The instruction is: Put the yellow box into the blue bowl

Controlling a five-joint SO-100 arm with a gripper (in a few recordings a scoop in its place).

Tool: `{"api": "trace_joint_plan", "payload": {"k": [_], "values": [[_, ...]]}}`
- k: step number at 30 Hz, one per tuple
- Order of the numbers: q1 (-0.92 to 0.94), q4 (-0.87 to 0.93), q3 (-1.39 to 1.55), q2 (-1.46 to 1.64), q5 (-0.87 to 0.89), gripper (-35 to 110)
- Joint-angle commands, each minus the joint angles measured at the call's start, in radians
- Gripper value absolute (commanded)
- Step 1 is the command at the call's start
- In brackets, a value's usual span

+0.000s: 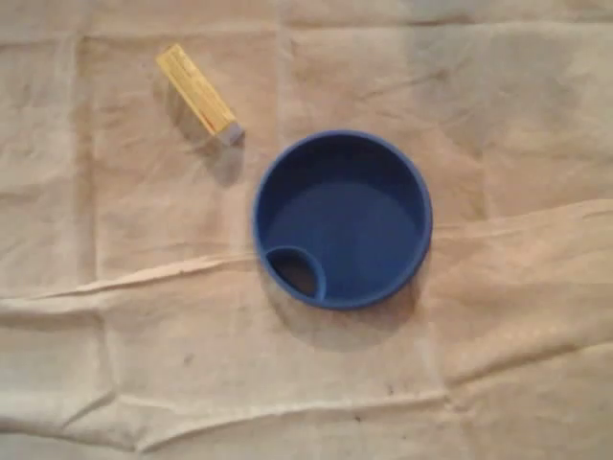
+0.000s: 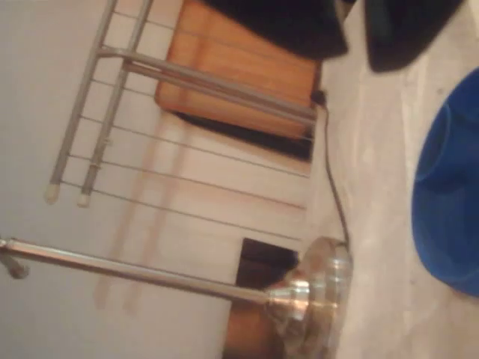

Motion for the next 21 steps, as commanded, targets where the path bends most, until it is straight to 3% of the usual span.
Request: {"api": "trace_joint_plan", "payload": {"k": [1, 10, 21], "values": [[0.008, -0.006, -0.032, -0.201, 0.018, 0], [0.043, -0.005, -0.249, -0.537, 0.037, 0], [0.359, -0.002, -0.446, -0.897, 0.163, 0]]}}
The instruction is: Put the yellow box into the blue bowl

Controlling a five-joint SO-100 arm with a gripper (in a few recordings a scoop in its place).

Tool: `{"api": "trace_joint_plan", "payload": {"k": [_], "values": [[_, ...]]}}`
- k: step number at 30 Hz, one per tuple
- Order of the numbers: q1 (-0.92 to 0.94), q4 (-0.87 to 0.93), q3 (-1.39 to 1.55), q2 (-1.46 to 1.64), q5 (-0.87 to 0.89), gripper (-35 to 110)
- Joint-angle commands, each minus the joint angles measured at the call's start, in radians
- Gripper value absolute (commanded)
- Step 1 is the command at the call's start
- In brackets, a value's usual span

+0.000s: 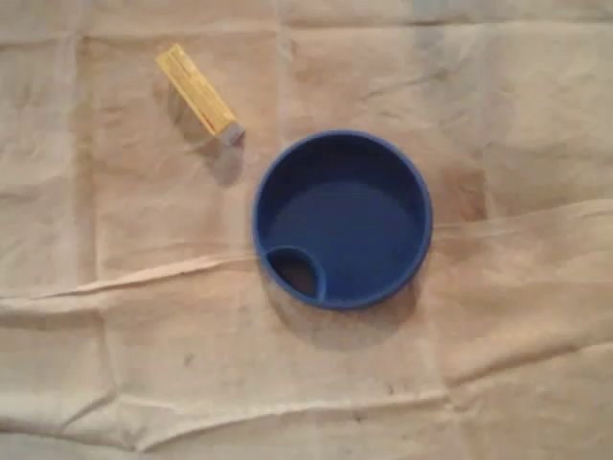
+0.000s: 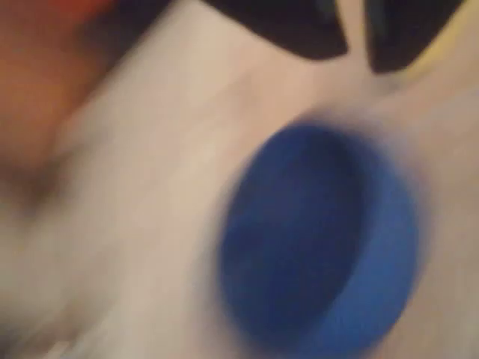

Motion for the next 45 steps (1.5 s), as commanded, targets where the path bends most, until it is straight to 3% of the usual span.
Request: {"api": "trace_joint_plan", "payload": {"k": [1, 21, 45], "values": [[0.127, -0.002, -0.098, -0.095, 0.017, 0], [0.657, -0.006, -0.357, -0.543, -0.150, 0], [0.742, -0.006, -0.923, -1.123, -0.149, 0]]}}
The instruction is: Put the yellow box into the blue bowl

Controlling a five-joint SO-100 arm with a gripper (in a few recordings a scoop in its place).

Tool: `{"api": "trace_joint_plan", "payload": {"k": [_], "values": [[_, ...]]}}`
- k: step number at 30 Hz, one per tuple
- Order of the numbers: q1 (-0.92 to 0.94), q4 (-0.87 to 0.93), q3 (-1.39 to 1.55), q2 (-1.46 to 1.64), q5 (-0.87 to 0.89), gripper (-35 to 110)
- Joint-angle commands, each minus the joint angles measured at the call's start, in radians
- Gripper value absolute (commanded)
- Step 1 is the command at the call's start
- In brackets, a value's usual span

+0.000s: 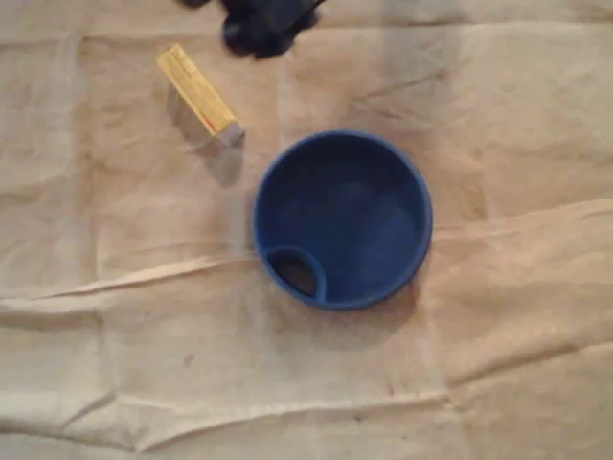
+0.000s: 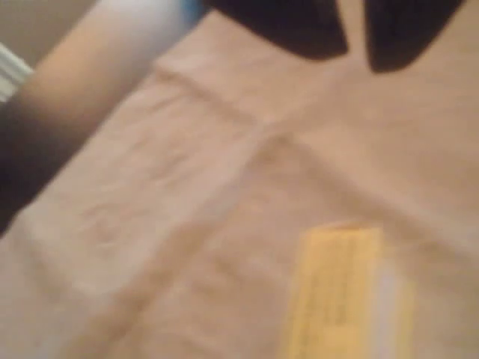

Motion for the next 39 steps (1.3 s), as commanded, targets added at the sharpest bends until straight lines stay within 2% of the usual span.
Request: {"api": "trace_joint_plan", "payload": {"k": [1, 10, 20, 33, 39], "values": [[0.006, -0.006, -0.129, -0.046, -0.003, 0], [-0.005, -0.006, -0.272, -0.175, -0.003, 0], [0.000, -0.003, -0.288, -0.202, -0.005, 1], [0.009, -0.003, -0.281, -0.213, -0.003, 31], [0.009, -0.003, -0.273, -0.216, -0.003, 36]]}}
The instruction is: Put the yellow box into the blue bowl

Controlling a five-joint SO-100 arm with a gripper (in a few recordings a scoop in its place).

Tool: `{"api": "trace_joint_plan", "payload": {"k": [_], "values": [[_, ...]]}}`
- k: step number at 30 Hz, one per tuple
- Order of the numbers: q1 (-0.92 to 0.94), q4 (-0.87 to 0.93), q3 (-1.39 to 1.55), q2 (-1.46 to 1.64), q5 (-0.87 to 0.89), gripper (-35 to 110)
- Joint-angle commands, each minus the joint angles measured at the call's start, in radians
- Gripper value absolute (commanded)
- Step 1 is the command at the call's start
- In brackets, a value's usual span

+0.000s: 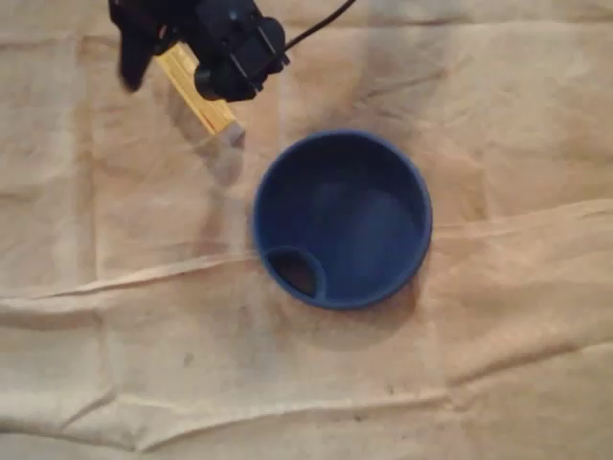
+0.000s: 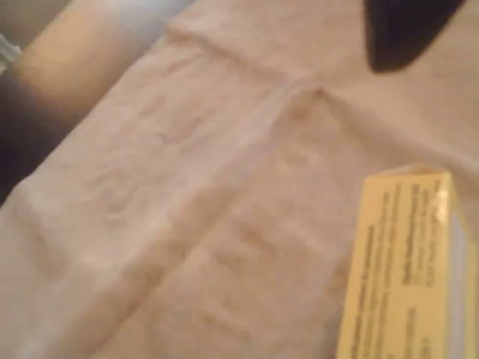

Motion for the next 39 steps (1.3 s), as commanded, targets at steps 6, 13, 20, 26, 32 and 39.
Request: {"api": "trace_joint_plan", "payload": {"k": [6, 13, 20, 26, 32, 39], "values": [[0.009, -0.002, -0.044, 0.014, -0.003, 36], [0.003, -0.002, -0.046, -0.041, -0.003, 36], [0.005, -0.003, -0.061, -0.147, -0.005, 36], [-0.005, -0.006, -0.055, -0.179, -0.005, 36], [-0.005, -0.003, -0.061, -0.279, -0.006, 36], [-0.025, -0.006, -0.063, -0.301, -0.008, 36]]}}
